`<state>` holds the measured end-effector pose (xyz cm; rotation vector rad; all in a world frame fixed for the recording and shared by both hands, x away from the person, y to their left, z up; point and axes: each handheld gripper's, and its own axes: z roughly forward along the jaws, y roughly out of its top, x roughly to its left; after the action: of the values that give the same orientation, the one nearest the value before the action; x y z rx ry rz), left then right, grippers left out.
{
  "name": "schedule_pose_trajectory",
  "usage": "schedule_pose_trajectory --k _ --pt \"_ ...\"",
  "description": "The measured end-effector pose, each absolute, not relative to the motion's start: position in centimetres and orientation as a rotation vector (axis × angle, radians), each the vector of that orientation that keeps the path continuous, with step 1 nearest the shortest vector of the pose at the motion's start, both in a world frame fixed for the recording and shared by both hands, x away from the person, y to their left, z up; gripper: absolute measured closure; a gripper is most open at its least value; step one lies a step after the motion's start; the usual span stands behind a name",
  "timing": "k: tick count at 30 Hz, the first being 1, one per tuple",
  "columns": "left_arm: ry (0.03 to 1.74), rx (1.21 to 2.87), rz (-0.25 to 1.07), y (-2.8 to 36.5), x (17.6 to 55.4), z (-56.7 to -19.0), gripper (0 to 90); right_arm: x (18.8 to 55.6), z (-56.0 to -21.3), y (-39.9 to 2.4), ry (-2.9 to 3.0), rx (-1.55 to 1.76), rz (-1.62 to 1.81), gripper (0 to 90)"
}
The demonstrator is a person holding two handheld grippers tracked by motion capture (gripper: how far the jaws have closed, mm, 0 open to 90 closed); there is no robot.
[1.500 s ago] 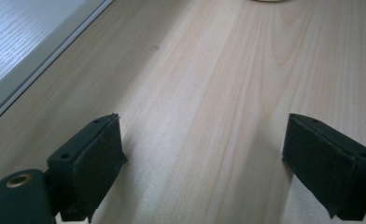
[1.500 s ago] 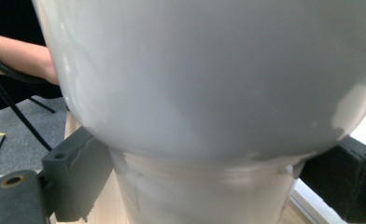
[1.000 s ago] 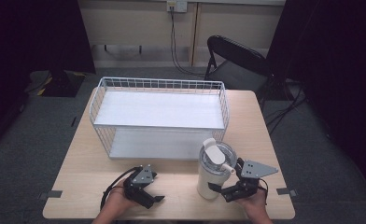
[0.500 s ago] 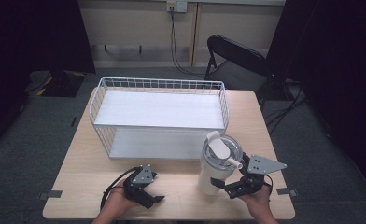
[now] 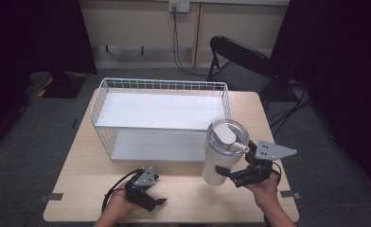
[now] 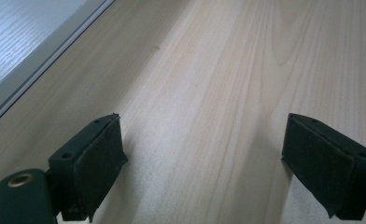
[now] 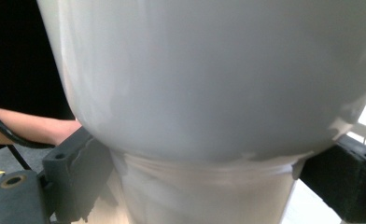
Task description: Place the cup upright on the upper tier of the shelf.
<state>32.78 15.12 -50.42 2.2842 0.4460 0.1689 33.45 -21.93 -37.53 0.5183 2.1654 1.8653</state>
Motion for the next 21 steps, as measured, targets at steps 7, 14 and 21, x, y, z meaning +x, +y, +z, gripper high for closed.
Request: schedule_pose_trajectory --k 7,14,21 --pt "0.447 2.283 0.169 15.1 32.8 -50.4 12.1 34.3 -35.7 -21.5 2.173 0.527 1.883 9.3" --pt "0.446 2.284 0.169 15.1 32.8 -50.4 12.0 34.9 -34.6 -21.0 2.183 0.522 1.88 9.3" --pt "0.447 2.283 0.168 15.1 32.8 -50.4 12.0 35.5 -33.4 -20.4 2.206 0.534 1.882 9.3"
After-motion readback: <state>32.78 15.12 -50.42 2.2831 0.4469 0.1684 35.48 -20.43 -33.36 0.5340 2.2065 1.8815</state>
